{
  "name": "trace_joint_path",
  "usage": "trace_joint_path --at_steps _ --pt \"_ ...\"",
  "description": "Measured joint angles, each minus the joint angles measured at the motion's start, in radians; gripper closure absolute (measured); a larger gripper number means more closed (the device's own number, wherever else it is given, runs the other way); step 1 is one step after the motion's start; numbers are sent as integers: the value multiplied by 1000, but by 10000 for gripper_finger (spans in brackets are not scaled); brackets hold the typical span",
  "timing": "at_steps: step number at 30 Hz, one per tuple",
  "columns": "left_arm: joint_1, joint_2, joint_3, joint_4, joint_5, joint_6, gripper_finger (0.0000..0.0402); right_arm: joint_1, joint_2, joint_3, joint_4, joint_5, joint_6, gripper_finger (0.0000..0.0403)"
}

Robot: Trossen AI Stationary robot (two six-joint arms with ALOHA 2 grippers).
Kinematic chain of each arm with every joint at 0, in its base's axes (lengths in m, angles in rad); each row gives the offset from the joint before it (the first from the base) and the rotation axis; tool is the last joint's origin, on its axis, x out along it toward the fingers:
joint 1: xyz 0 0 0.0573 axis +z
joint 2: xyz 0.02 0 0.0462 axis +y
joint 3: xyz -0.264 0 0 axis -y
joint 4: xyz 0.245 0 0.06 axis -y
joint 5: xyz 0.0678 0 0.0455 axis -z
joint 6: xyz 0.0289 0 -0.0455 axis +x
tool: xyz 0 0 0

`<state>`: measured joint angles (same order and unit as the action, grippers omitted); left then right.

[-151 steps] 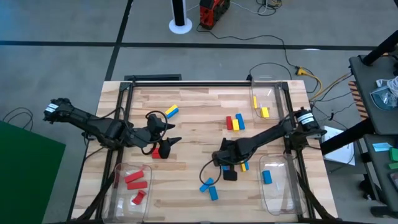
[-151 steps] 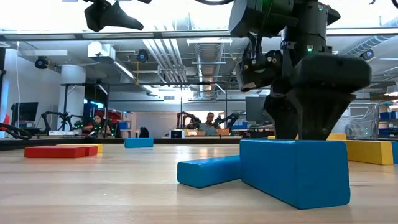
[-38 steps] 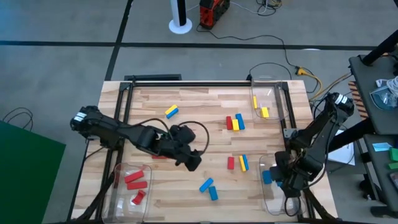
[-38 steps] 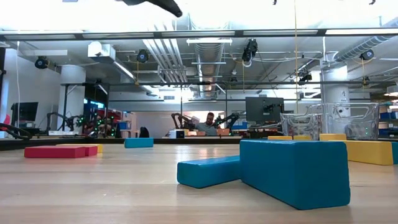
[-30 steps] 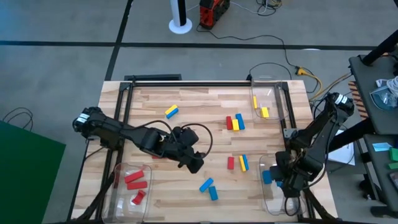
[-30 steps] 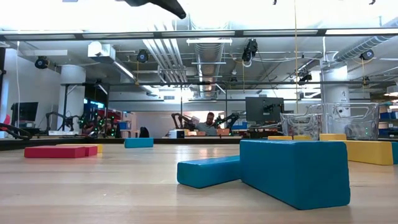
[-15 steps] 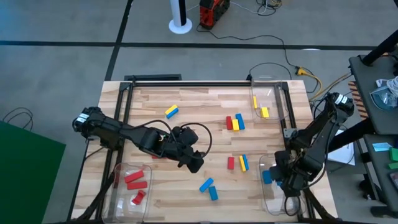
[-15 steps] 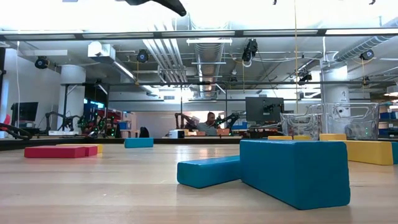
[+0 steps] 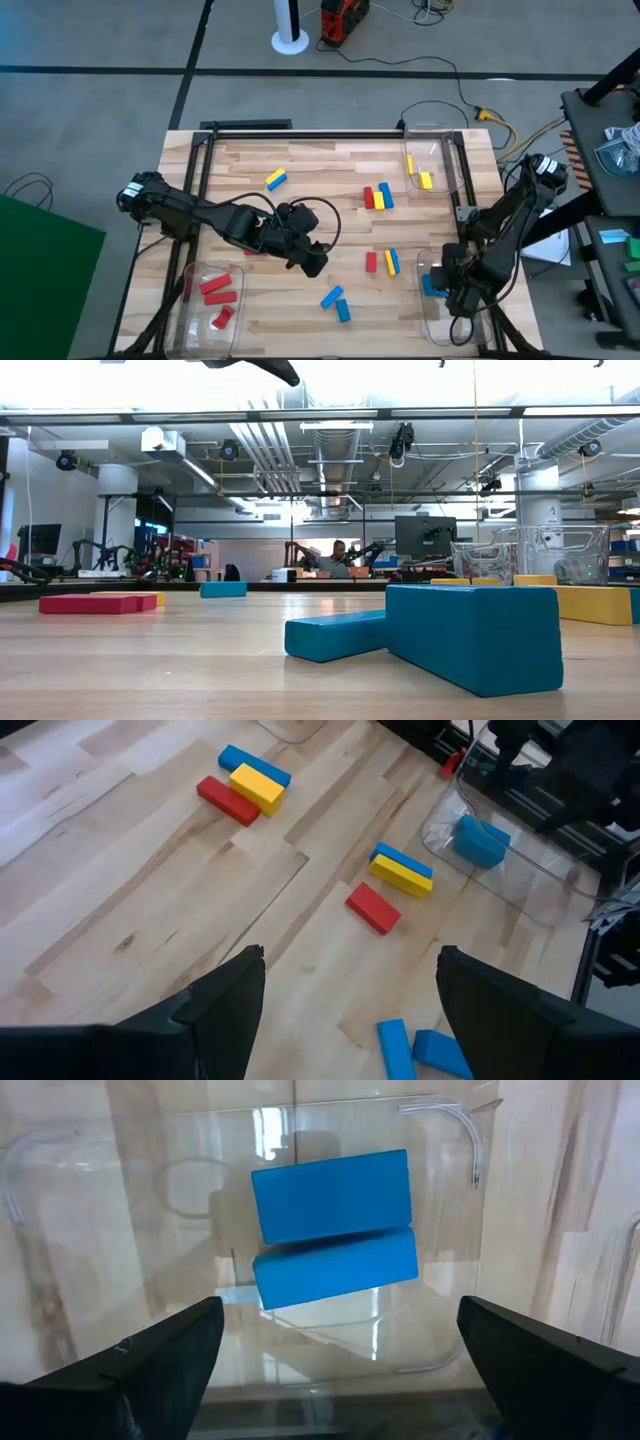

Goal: Sort blocks
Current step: Put the blue block into the bottom right transparent bin, then put the yellow block into the top right transparent bin

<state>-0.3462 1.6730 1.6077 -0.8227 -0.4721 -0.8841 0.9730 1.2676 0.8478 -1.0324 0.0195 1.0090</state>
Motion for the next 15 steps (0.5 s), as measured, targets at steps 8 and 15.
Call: trace_joint_path --at_steps 8,15 --pt "0 -4 8 -8 103 -17 133 0 -45 72 -5 -4 -51 12" --pt "4 -5 122 -159 124 -5 133 -44 -113 190 -51 56 -26 12"
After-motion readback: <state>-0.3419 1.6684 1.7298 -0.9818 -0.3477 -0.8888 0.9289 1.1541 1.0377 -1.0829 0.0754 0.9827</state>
